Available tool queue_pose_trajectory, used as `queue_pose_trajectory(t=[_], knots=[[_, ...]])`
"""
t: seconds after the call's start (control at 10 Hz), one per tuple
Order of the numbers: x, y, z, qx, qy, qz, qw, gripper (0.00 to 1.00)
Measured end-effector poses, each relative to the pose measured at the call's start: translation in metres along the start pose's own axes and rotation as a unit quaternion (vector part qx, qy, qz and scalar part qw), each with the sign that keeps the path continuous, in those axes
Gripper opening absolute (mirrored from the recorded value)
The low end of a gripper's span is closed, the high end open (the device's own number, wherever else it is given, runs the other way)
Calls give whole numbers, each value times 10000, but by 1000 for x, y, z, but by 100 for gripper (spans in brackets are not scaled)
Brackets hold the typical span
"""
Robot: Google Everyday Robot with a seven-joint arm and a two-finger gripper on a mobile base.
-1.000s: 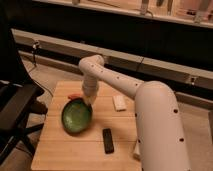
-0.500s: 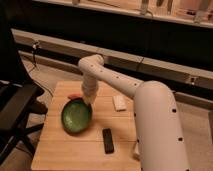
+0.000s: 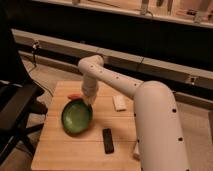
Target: Drag the ceramic bowl in a circle
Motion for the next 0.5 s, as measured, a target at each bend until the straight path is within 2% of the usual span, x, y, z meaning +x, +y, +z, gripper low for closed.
queue_pose_trajectory(t=[0.3, 0.5], knots=[[-18, 2, 7, -14, -47, 31, 10000, 0], [-37, -5, 17, -40, -132, 0, 9999, 0]])
